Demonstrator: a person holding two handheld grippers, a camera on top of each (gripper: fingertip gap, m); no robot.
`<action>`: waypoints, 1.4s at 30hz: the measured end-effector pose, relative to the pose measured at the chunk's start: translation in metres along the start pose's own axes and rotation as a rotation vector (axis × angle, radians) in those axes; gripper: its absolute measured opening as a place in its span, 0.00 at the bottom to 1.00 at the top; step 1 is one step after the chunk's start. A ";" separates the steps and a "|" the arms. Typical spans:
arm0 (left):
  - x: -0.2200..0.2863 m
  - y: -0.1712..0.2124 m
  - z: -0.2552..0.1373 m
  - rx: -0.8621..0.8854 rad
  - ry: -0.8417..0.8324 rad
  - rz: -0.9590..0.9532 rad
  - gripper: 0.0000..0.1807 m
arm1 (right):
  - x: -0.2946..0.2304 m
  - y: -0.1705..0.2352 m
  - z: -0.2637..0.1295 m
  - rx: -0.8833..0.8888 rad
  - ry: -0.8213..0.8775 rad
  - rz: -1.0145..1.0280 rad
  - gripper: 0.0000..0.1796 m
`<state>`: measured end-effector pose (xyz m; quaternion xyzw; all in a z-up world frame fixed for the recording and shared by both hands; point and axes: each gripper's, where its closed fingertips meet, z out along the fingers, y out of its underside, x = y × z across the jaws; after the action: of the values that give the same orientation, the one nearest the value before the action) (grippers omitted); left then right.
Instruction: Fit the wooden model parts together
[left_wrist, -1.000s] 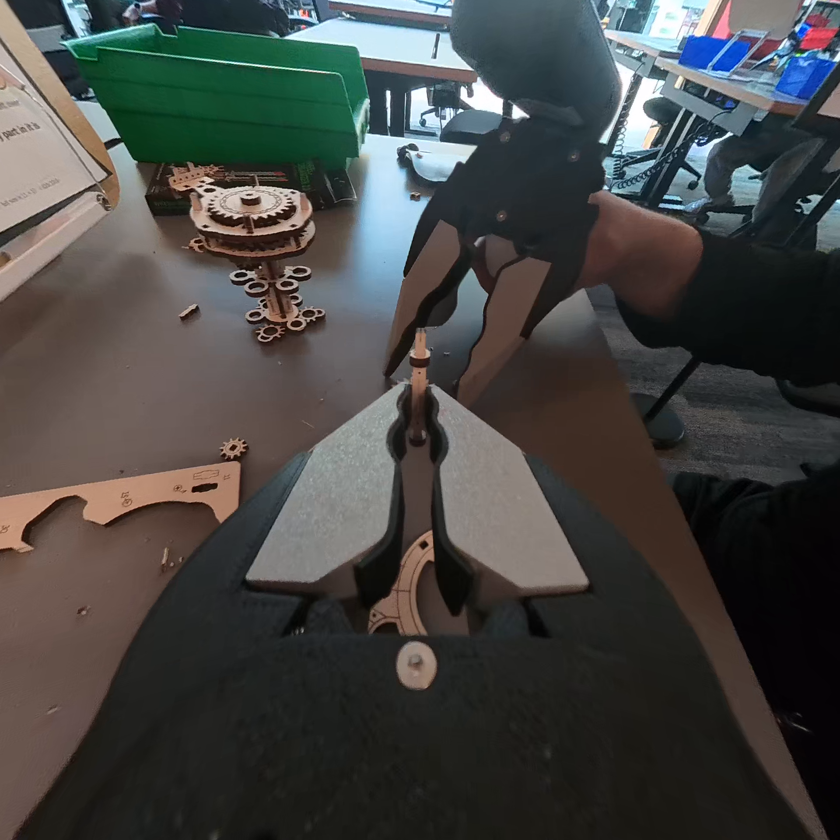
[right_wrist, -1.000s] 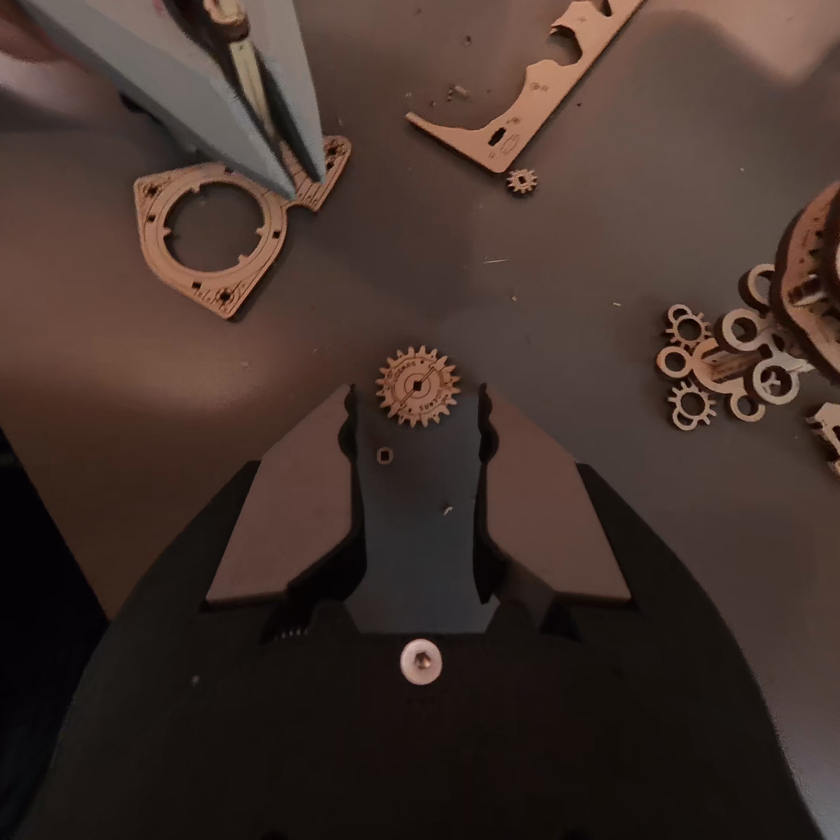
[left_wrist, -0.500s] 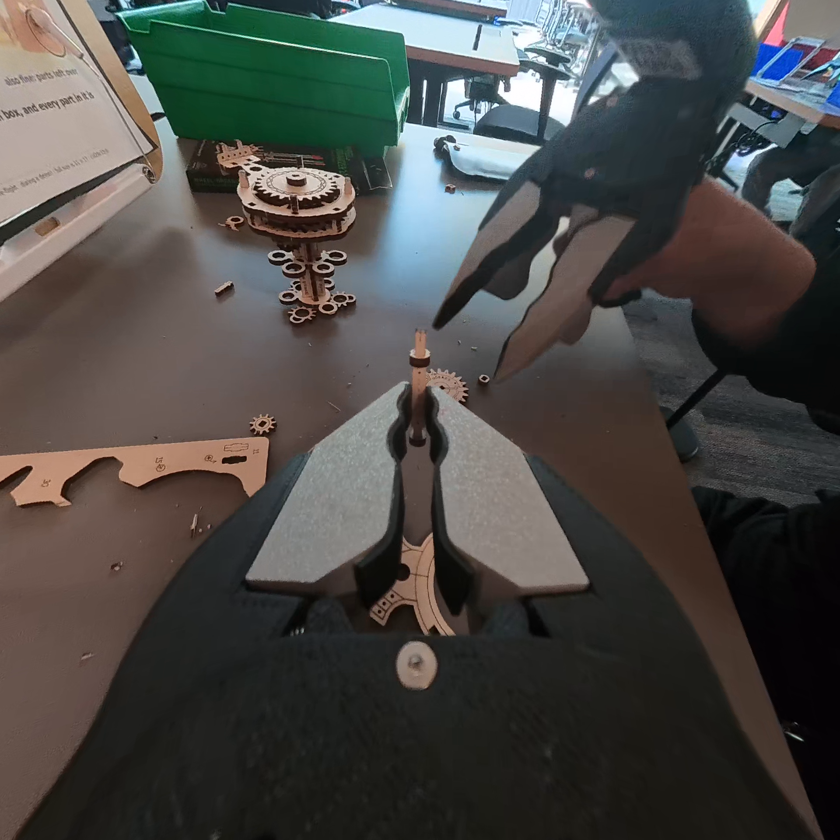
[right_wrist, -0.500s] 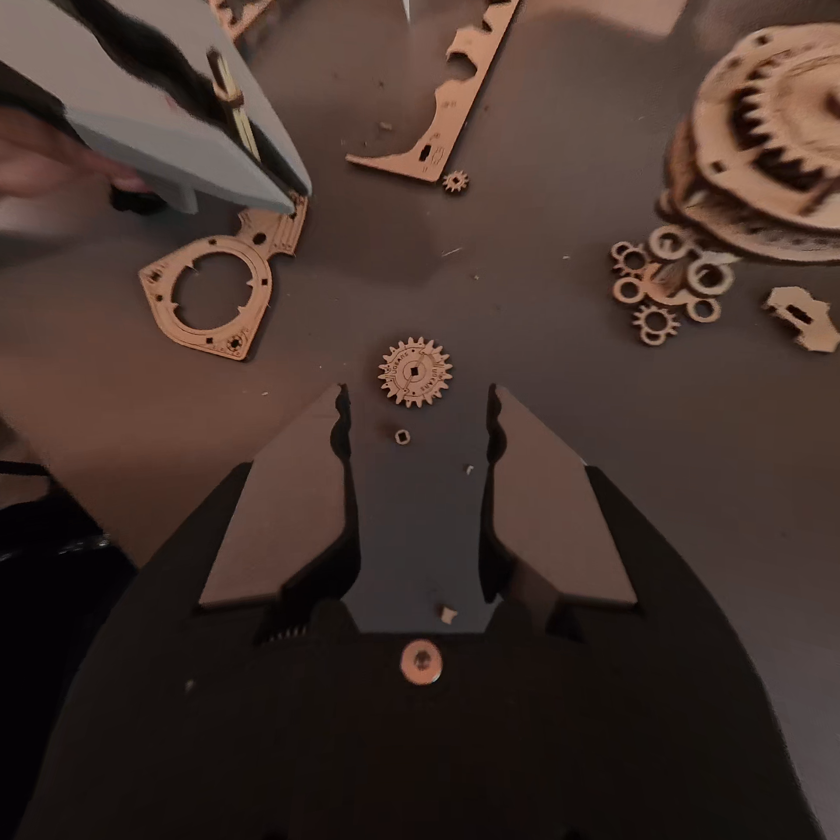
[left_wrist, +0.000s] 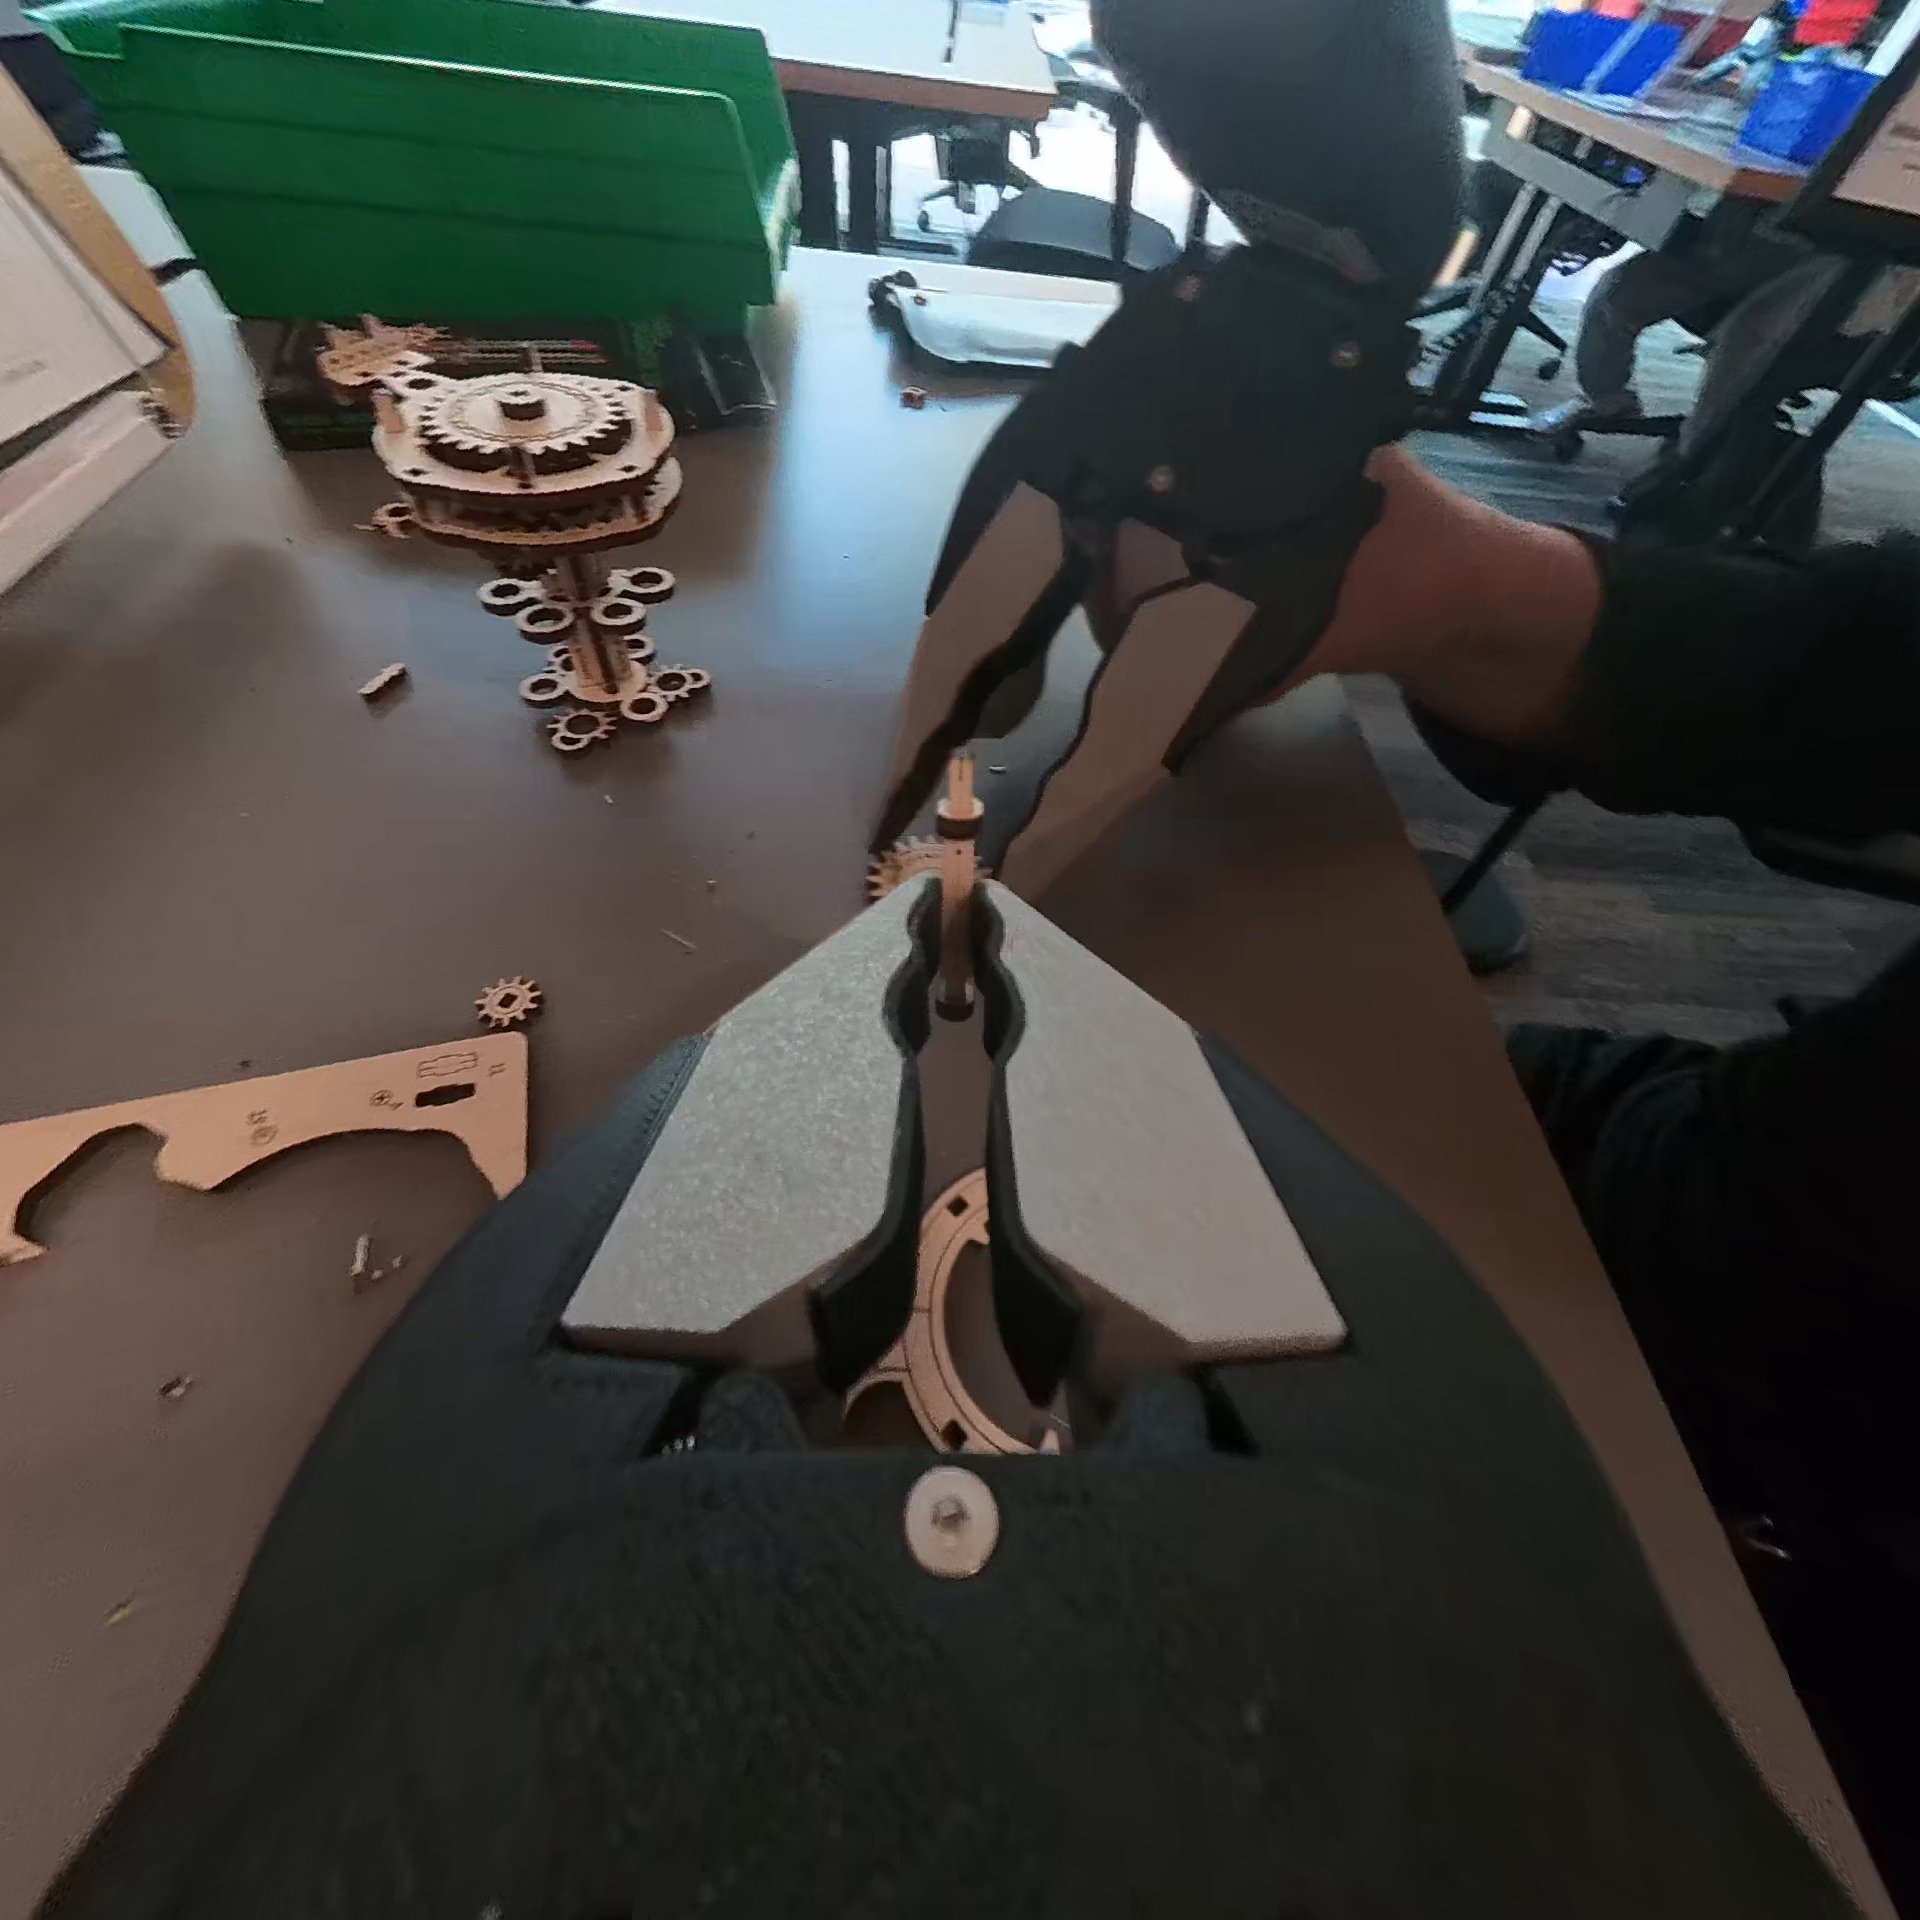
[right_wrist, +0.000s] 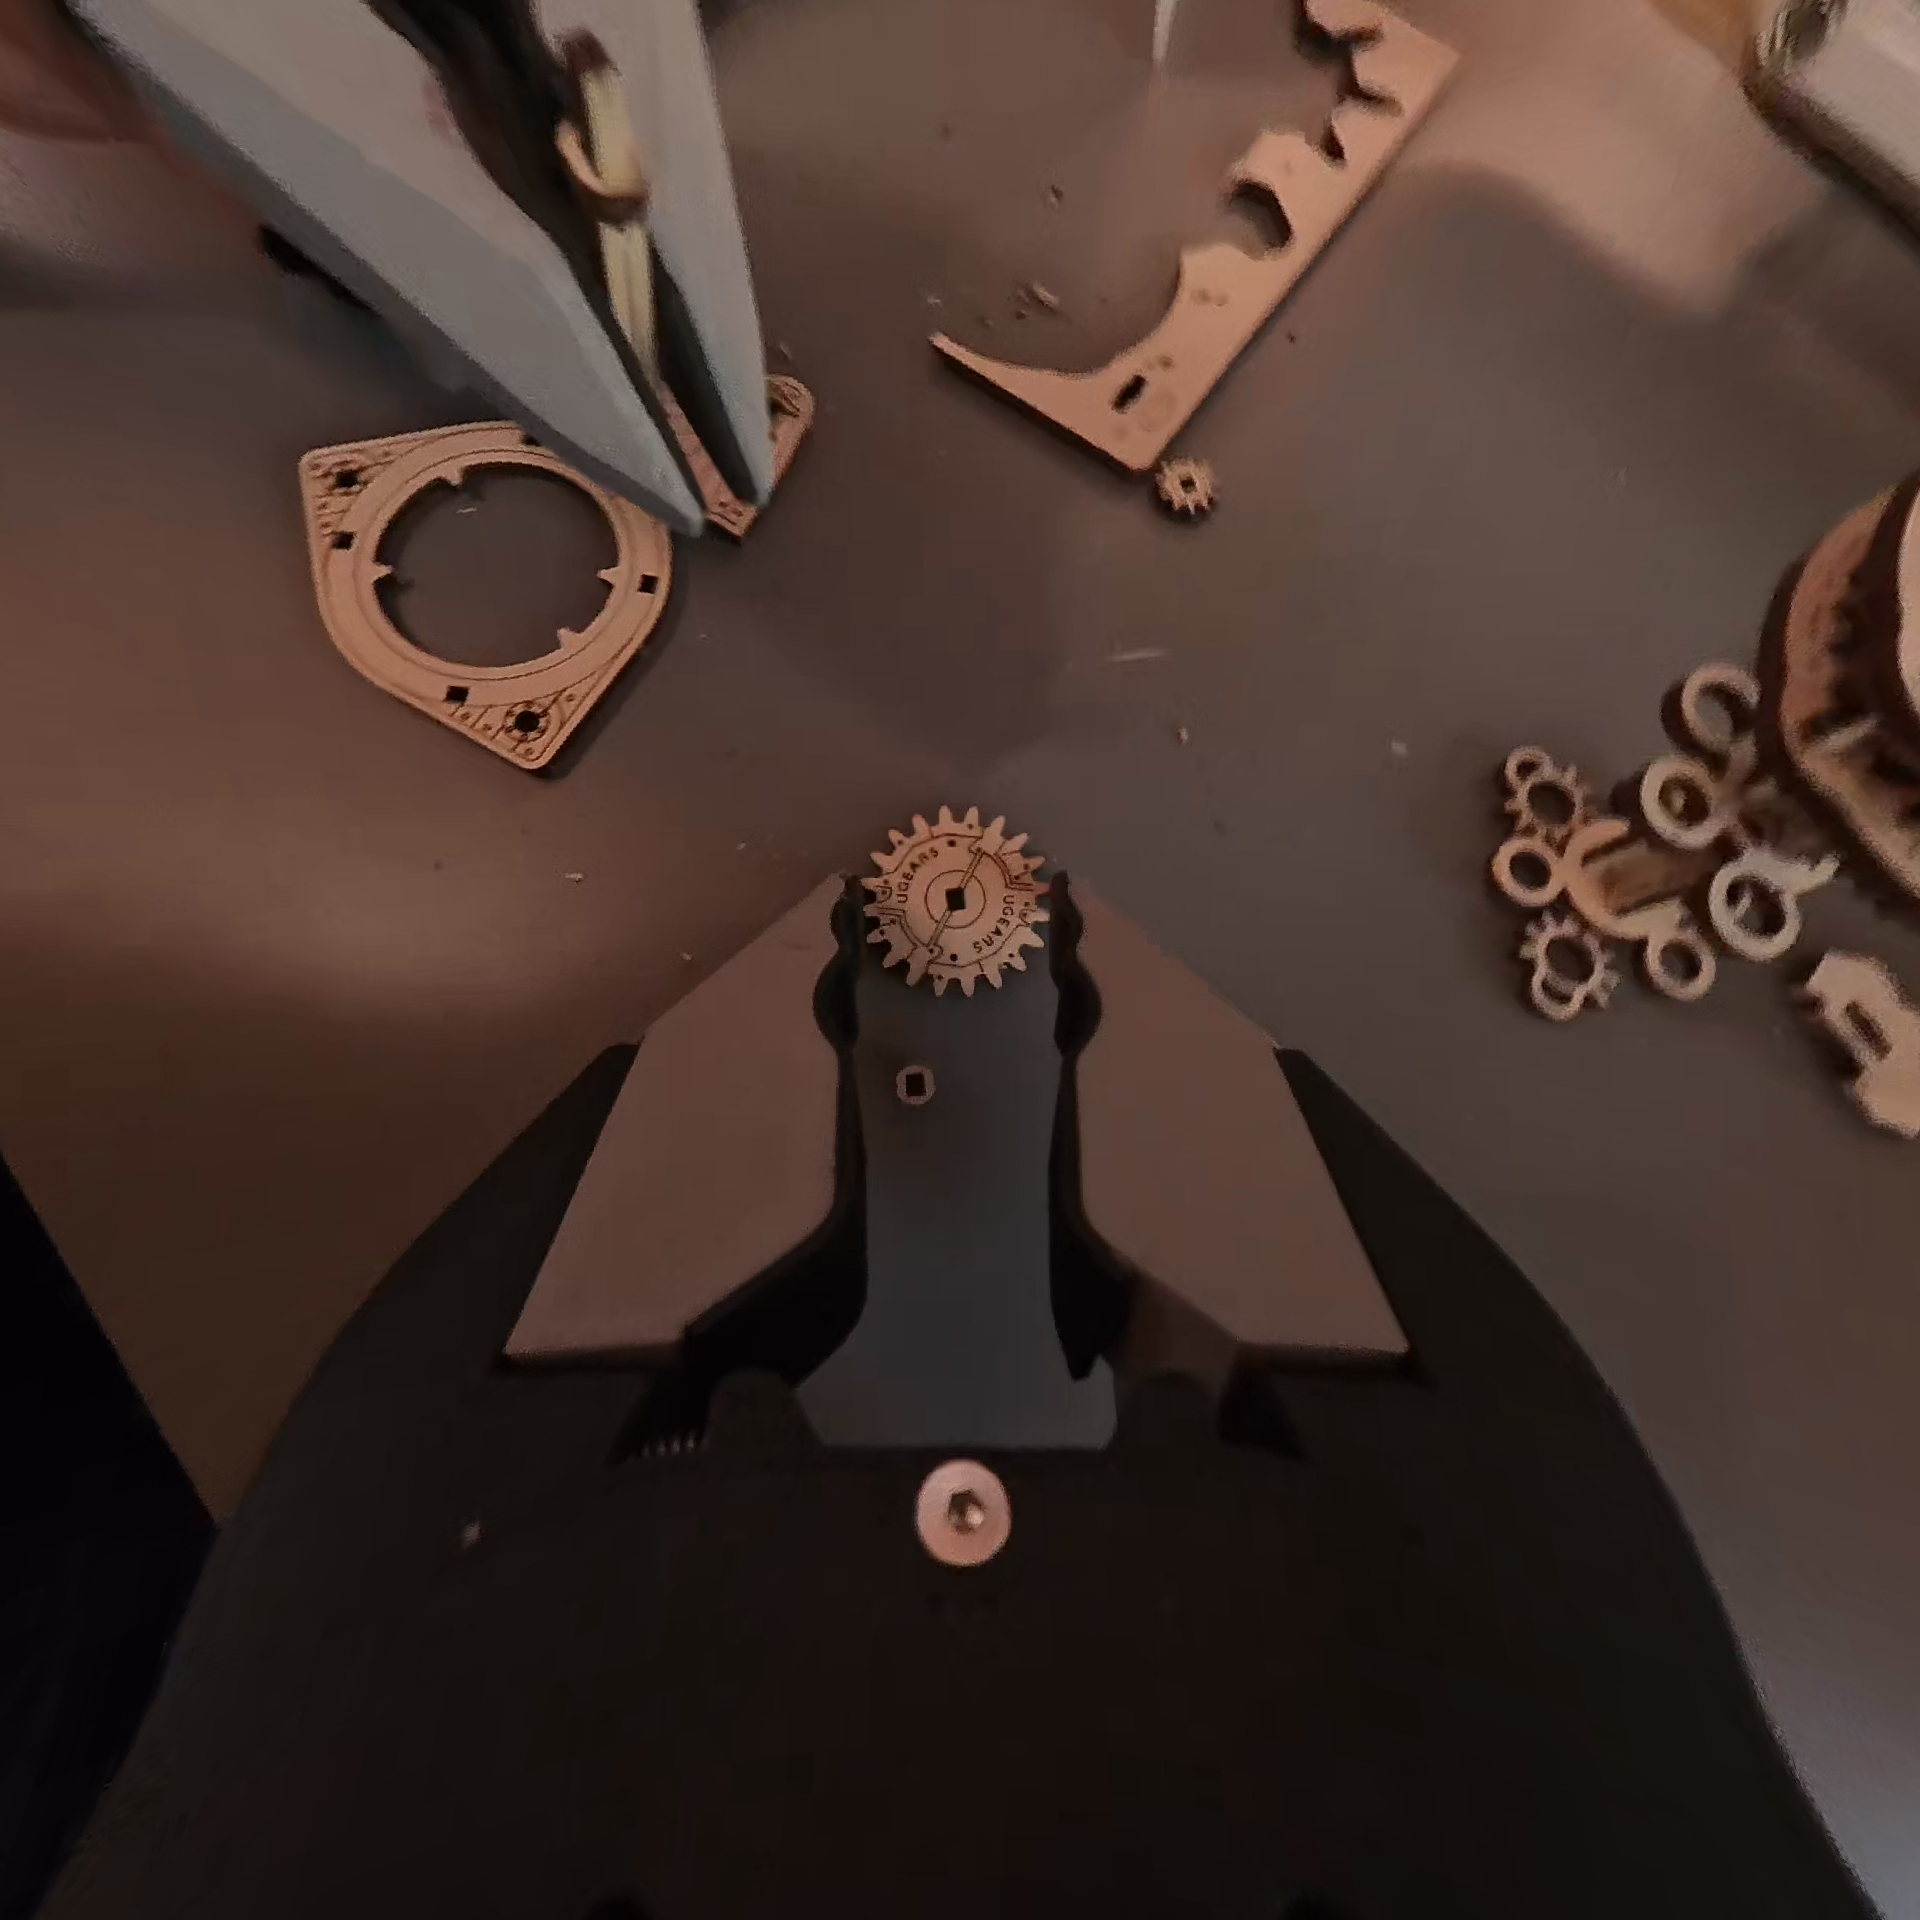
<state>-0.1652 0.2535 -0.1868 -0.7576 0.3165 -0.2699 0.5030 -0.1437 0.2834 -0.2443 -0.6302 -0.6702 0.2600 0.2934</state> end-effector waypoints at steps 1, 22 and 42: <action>0.003 0.001 0.000 -0.008 0.022 0.011 0.01 | -0.002 -0.005 -0.003 0.032 -0.011 -0.061 0.18; 0.009 -0.020 -0.001 0.137 -0.084 0.358 0.01 | -0.062 -0.113 -0.065 0.407 0.016 -0.492 0.18; 0.010 -0.026 -0.001 0.188 -0.119 0.470 0.01 | -0.057 -0.111 -0.063 0.359 0.128 -0.524 0.18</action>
<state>-0.1535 0.2527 -0.1616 -0.6277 0.4274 -0.1286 0.6378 -0.1729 0.2172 -0.1245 -0.3895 -0.7332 0.2495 0.4985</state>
